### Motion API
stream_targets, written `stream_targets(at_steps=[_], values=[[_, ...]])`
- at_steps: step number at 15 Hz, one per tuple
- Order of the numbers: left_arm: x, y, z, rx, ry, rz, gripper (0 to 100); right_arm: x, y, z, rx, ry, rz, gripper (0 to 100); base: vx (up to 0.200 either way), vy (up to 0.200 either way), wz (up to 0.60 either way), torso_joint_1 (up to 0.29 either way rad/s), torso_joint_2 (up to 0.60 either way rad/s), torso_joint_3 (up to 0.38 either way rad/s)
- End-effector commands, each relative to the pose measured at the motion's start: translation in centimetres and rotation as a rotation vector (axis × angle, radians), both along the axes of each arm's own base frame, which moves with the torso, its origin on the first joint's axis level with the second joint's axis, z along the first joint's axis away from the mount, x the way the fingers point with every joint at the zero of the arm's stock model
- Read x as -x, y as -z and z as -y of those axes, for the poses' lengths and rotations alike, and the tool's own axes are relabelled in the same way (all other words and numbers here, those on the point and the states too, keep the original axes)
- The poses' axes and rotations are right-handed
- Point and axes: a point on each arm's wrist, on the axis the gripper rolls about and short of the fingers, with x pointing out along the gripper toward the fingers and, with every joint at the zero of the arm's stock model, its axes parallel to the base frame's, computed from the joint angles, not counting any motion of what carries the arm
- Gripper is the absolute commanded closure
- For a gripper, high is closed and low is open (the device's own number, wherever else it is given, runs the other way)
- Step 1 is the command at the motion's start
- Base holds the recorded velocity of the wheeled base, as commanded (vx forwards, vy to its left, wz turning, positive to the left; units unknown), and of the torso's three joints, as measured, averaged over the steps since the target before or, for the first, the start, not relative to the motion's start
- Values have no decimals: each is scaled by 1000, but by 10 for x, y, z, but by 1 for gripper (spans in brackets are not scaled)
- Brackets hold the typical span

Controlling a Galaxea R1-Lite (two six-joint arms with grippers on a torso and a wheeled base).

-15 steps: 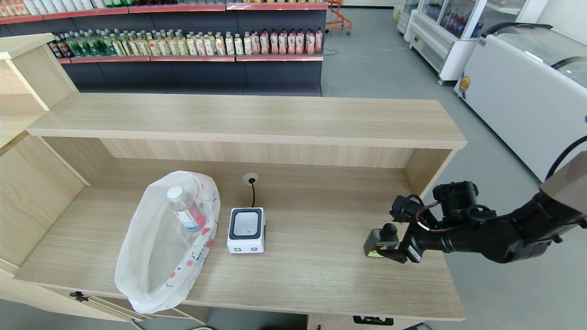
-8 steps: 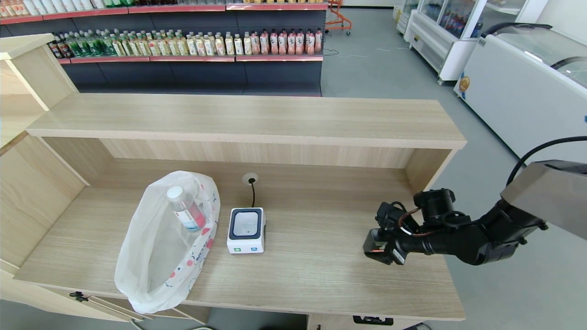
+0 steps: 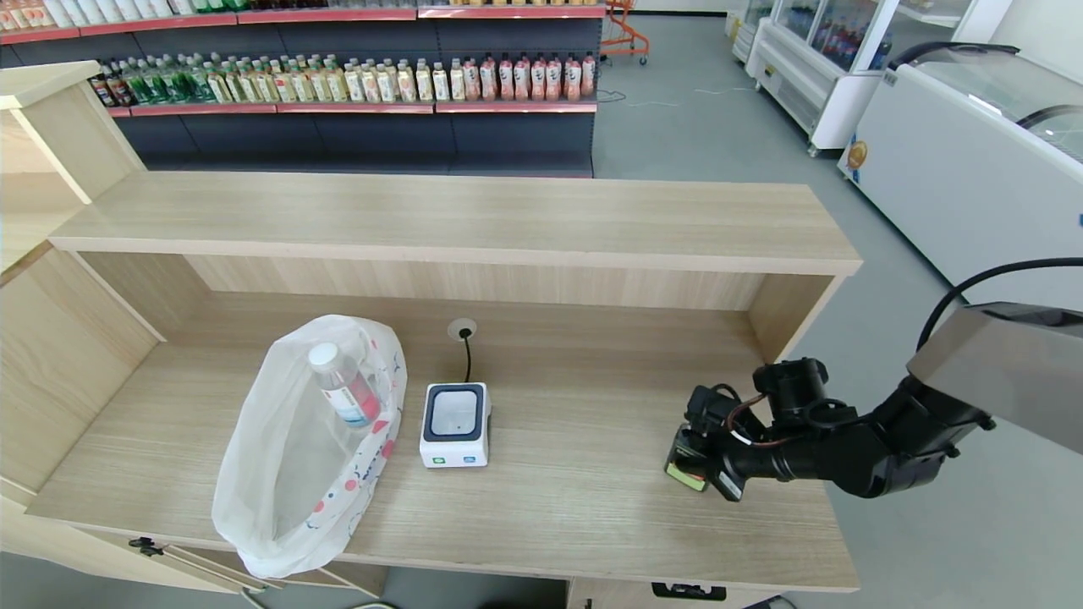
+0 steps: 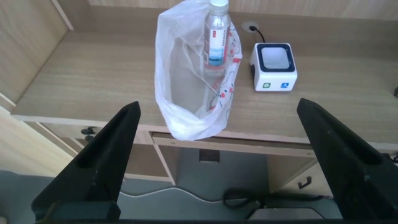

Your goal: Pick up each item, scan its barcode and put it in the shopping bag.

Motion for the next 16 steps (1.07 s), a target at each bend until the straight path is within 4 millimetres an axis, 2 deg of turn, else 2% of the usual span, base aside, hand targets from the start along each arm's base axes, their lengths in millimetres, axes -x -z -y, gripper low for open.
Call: stream_targets(at_steps=[1,2,3,4,5,6,8,10,12,14,16], values=[[0,0,0,0,0,0,0,5,-27,11,-29,38,63,100,0,0,0,0,0,0],[0,0,0,0,0,0,0,7,-39,15,-49,61,83,100,0,0,0,0,0,0],[0,0,0,0,-1,0,0,14,-82,34,-101,141,177,100,0,0,0,0,0,0],[0,0,0,0,0,0,0,24,-114,52,-117,193,258,100,0,0,0,0,0,0],[0,0,0,0,0,0,0,39,-136,68,-112,232,320,100,0,0,0,0,0,0],[0,0,0,0,-1,0,0,60,-149,78,-75,243,379,100,0,0,0,0,0,0],[0,0,0,0,-1,0,0,95,-154,101,179,184,520,100,0,0,0,0,0,0],[0,0,0,0,0,0,0,115,-158,110,419,19,667,100,0,0,0,0,0,0],[0,0,0,0,0,0,0,119,-162,105,495,-172,786,100,0,0,0,0,0,0],[0,0,0,0,0,0,0,125,-176,91,704,-420,1055,100,0,0,0,0,0,0],[0,0,0,0,0,0,0,128,-177,69,786,-607,1229,100,0,0,0,0,0,0]])
